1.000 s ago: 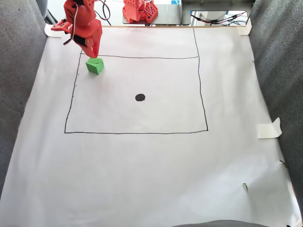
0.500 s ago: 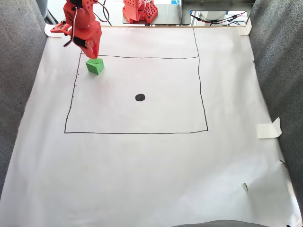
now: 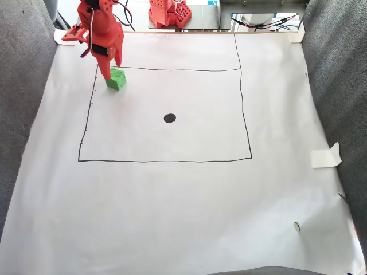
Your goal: Grasp the colored block, Place it on the black dot, and then return the arm to the default position.
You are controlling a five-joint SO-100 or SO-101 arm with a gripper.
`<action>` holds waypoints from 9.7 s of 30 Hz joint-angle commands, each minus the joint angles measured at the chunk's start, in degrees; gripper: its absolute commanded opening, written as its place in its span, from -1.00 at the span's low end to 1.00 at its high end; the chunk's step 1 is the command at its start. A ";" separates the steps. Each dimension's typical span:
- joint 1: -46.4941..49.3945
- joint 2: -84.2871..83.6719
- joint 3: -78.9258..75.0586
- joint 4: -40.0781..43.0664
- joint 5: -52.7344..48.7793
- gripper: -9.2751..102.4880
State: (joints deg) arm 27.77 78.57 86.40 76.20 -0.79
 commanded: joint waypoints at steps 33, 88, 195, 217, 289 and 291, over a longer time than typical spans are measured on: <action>0.62 -6.15 -1.05 -0.53 -2.02 -0.19; -18.37 12.13 -2.55 9.93 -5.62 -0.84; -31.82 -53.09 -87.80 32.96 24.70 -0.84; -31.29 -55.46 -87.80 28.21 24.43 -0.84; -34.98 -26.98 -58.80 25.66 23.29 -0.34; -34.98 -22.85 -54.40 25.31 23.12 -0.52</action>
State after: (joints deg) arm -7.03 48.96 28.39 102.04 22.85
